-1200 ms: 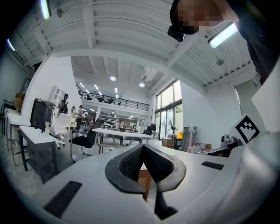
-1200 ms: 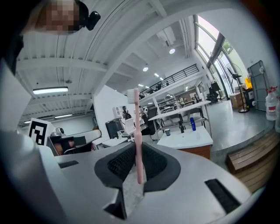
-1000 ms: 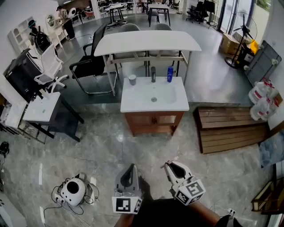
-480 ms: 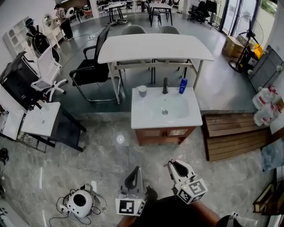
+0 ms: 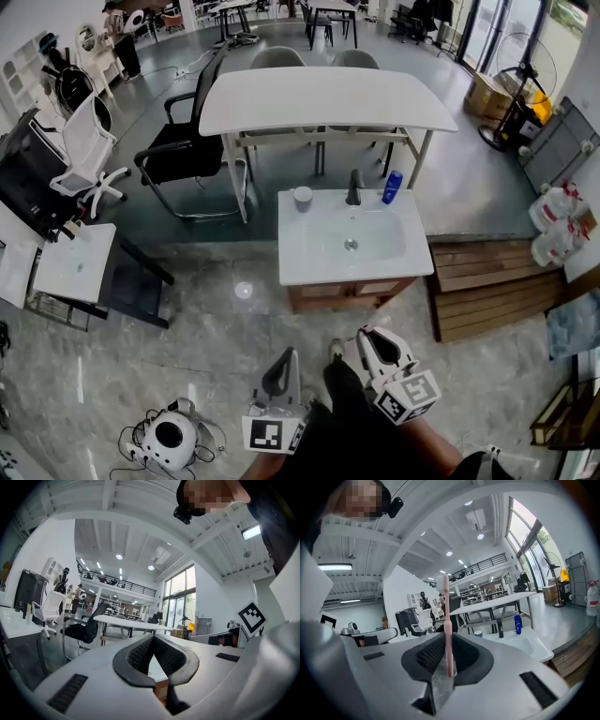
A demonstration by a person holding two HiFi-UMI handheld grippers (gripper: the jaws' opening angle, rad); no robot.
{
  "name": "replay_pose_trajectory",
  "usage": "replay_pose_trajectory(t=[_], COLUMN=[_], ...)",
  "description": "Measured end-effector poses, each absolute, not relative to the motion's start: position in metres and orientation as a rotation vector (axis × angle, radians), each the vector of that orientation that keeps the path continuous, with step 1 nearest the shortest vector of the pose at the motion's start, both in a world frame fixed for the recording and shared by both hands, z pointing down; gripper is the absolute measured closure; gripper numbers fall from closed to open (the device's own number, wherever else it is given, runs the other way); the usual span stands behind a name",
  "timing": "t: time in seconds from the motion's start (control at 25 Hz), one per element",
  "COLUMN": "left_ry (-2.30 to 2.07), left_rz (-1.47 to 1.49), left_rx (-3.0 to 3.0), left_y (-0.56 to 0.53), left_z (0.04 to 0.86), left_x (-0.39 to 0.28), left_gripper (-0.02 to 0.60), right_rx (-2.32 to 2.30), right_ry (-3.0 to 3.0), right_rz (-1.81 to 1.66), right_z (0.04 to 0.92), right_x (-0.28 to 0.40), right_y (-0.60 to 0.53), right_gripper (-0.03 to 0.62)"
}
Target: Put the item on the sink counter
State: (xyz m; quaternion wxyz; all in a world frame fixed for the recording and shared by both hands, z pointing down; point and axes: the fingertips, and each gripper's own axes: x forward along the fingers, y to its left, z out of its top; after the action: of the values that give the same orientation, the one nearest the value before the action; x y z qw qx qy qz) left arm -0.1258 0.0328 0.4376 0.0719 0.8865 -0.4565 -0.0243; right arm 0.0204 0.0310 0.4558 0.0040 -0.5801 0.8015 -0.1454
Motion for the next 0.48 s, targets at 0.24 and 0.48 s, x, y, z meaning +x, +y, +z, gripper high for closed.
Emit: replay_pose_trajectory(t=[0.24,0.48], left_ry=[-1.386,-1.397], left_rz=[-0.105,-0.111], left_rx=[2.627,2.635], left_y=[-0.011,-0.066], left_z=[0.441,0.436], left_x=[-0.13,-0.119], left_gripper=[0.565,0.565], right_rx=[-1.804,-1.761], right_ry=[2.516,2.535], right_rz=[-0.421,-0.398], right_z=[0.46,0.453], right_x=[0.018,0.025], right_y=[-0.021,-0.084], right_gripper=[0.548,0.548])
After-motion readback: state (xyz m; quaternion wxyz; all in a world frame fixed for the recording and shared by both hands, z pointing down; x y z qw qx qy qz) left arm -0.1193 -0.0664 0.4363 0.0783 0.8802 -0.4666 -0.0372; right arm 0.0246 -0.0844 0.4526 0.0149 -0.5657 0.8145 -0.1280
